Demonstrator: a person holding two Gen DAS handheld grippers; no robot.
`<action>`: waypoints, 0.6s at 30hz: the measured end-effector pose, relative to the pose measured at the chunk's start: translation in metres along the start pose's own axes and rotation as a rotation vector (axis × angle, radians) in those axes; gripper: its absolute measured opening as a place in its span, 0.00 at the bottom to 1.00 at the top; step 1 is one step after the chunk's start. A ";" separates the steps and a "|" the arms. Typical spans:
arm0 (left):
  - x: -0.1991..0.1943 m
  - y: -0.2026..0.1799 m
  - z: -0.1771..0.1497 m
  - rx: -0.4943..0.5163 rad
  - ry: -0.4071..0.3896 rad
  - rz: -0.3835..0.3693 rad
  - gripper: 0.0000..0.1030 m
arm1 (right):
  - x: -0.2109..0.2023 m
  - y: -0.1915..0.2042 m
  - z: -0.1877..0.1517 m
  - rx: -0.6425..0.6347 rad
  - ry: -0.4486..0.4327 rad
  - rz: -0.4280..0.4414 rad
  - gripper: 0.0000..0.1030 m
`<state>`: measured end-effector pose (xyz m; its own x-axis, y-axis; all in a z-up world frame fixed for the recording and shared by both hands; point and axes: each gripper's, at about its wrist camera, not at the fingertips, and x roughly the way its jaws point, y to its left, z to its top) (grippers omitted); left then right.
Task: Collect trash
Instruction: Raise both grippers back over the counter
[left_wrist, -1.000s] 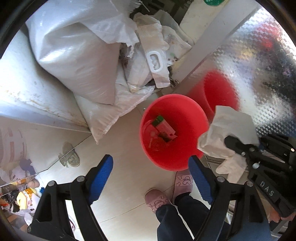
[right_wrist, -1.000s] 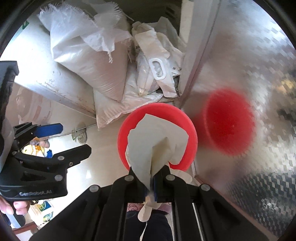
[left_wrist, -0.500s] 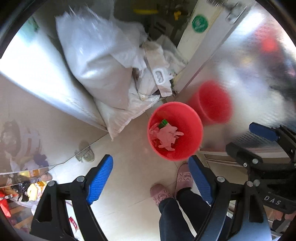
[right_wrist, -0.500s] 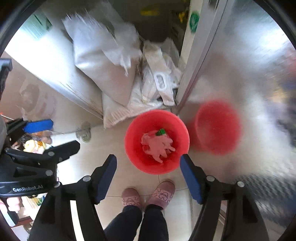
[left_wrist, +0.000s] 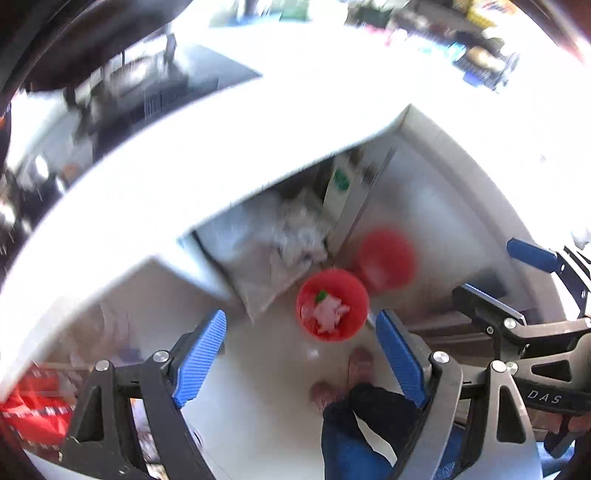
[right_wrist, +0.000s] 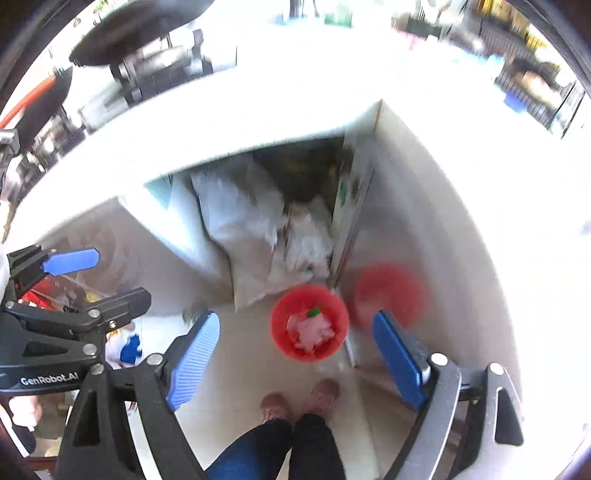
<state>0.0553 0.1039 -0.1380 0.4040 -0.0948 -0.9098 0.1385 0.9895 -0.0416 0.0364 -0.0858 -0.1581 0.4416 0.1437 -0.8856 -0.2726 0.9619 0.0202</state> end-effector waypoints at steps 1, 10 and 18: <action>-0.010 -0.003 0.007 0.012 -0.018 -0.004 0.80 | -0.015 -0.002 0.003 -0.002 -0.028 -0.018 0.87; -0.051 -0.053 0.079 0.156 -0.129 -0.065 0.80 | -0.088 -0.041 0.028 0.119 -0.163 -0.152 0.92; -0.033 -0.111 0.144 0.296 -0.114 -0.128 0.80 | -0.105 -0.095 0.042 0.247 -0.187 -0.240 0.93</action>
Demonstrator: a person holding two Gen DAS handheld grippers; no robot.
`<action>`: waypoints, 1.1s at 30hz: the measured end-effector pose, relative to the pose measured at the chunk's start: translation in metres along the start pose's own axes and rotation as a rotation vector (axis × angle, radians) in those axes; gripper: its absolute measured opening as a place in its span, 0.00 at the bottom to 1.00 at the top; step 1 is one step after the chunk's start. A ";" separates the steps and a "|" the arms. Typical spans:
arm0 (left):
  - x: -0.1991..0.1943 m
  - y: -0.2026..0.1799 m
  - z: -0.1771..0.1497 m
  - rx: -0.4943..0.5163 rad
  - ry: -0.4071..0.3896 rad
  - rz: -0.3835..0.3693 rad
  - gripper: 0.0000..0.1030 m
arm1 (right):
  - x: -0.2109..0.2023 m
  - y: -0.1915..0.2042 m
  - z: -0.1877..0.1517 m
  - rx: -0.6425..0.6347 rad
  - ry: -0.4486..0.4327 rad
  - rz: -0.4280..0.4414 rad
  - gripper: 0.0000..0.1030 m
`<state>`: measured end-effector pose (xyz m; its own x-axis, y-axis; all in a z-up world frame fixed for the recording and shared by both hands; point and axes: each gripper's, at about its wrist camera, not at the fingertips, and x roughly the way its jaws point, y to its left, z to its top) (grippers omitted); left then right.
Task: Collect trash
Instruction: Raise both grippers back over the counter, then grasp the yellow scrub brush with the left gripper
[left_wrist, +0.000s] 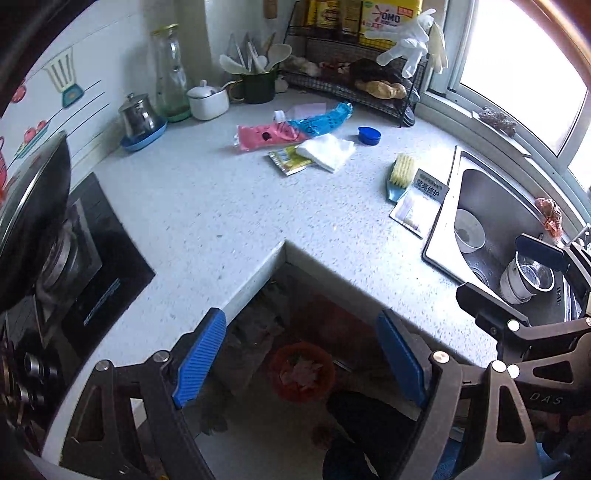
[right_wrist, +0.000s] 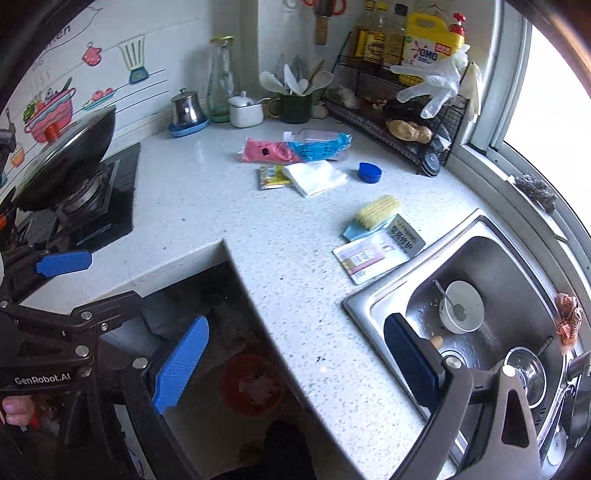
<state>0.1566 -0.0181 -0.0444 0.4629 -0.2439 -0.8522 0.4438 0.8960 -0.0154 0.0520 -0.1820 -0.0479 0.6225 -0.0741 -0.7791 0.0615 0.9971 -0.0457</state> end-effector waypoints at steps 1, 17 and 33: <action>0.003 -0.006 0.009 0.018 0.002 -0.007 0.80 | 0.000 -0.005 0.005 0.015 0.000 -0.012 0.93; 0.130 -0.092 0.139 0.244 0.141 -0.157 0.80 | 0.067 -0.120 0.055 0.241 0.103 -0.138 0.93; 0.219 -0.142 0.183 0.334 0.260 -0.237 0.73 | 0.109 -0.188 0.055 0.367 0.195 -0.179 0.93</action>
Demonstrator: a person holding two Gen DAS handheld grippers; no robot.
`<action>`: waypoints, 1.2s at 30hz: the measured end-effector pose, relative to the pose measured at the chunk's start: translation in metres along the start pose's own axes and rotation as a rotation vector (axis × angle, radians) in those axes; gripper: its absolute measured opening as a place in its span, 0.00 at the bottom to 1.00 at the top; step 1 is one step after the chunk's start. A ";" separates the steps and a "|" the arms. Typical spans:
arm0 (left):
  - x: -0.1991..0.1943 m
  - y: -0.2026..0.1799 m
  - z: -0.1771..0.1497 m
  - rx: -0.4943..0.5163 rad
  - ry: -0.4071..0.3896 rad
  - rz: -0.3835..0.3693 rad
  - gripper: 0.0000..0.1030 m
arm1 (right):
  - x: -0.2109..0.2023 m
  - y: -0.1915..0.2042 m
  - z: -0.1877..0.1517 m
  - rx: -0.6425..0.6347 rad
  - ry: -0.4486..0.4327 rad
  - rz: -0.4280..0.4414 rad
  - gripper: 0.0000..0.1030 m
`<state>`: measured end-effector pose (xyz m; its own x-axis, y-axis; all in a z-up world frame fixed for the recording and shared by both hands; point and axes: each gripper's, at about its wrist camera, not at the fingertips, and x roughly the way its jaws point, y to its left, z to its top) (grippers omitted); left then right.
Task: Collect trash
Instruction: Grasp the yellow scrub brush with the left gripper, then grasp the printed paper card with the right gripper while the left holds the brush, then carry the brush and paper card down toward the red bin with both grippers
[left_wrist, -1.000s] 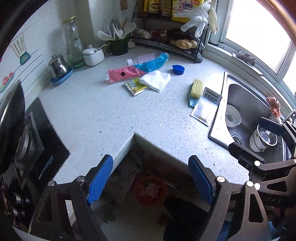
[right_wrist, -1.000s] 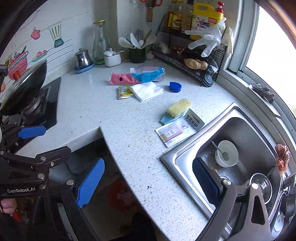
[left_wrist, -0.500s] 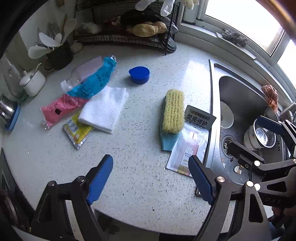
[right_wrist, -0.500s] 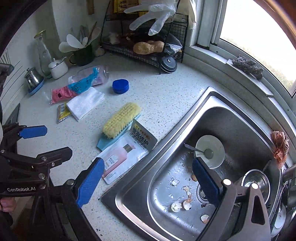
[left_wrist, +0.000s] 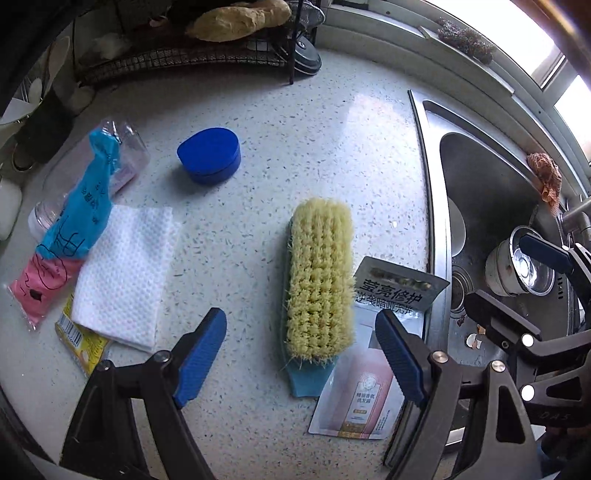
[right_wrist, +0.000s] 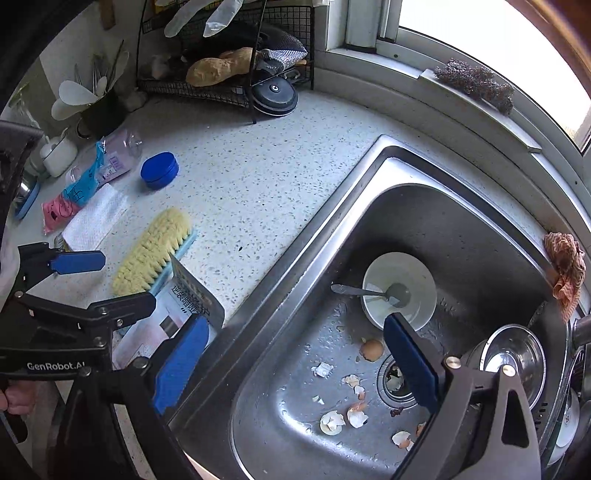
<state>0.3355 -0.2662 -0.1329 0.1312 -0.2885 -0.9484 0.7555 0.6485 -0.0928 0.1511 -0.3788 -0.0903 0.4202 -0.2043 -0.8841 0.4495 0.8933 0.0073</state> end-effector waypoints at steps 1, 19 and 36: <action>0.002 0.002 0.001 -0.003 0.002 -0.001 0.69 | 0.001 0.002 0.002 -0.005 0.000 0.009 0.93; -0.015 0.041 -0.031 -0.150 -0.056 0.055 0.35 | 0.043 0.042 0.030 -0.244 0.044 0.237 0.58; -0.097 0.044 -0.126 -0.250 -0.205 0.121 0.33 | -0.013 0.089 0.001 -0.328 0.046 0.431 0.01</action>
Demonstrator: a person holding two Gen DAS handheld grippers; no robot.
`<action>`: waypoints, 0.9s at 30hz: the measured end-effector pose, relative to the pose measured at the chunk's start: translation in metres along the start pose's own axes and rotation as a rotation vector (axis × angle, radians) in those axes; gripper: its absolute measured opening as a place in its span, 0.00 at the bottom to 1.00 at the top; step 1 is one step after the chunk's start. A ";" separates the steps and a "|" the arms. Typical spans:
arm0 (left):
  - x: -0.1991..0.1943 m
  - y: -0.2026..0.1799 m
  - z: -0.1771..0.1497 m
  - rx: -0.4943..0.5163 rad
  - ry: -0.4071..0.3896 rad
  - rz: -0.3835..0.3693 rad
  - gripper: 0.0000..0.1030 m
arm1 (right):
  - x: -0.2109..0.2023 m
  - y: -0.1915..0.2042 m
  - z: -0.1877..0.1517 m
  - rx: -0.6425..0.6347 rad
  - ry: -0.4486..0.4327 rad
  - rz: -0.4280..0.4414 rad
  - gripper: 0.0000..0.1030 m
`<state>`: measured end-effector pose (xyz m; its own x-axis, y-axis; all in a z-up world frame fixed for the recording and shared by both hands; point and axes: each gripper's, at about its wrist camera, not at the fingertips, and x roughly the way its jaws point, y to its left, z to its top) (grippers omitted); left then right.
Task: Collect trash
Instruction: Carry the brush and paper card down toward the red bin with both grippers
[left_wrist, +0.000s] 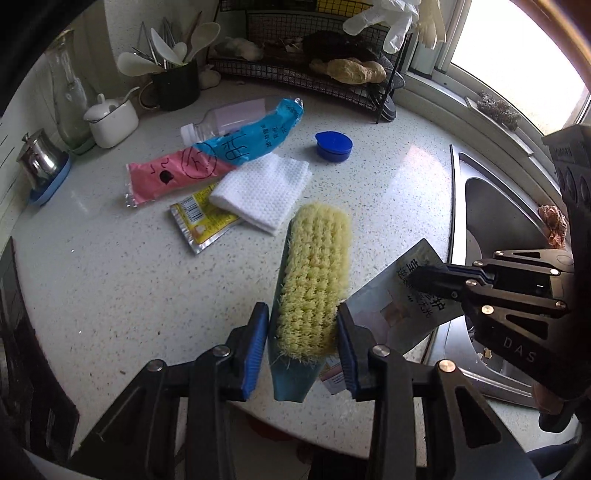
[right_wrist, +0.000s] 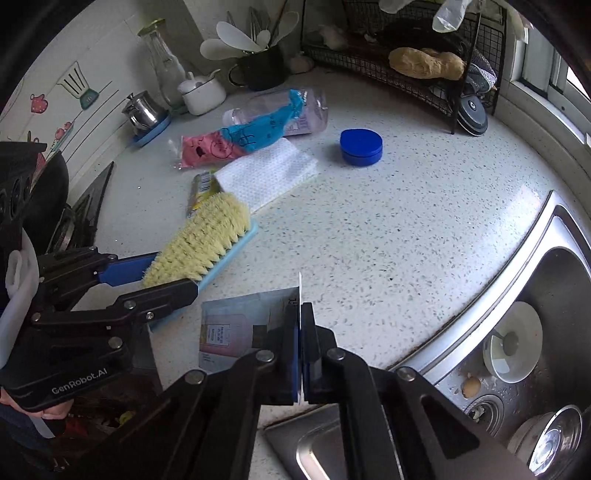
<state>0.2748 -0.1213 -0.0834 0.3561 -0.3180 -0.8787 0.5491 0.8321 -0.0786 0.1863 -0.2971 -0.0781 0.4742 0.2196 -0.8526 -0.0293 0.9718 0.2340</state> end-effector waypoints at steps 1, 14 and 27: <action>-0.007 0.005 -0.007 -0.012 -0.010 0.010 0.33 | -0.004 0.008 -0.003 -0.012 -0.008 0.007 0.01; -0.106 0.056 -0.149 -0.223 -0.074 0.102 0.33 | -0.031 0.142 -0.061 -0.209 -0.043 0.095 0.01; -0.086 0.079 -0.287 -0.403 0.042 0.084 0.33 | 0.006 0.197 -0.153 -0.349 0.065 0.017 0.01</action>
<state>0.0707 0.1016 -0.1495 0.3516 -0.2294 -0.9076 0.1759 0.9684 -0.1766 0.0492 -0.0909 -0.1087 0.4141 0.2299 -0.8807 -0.3406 0.9364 0.0843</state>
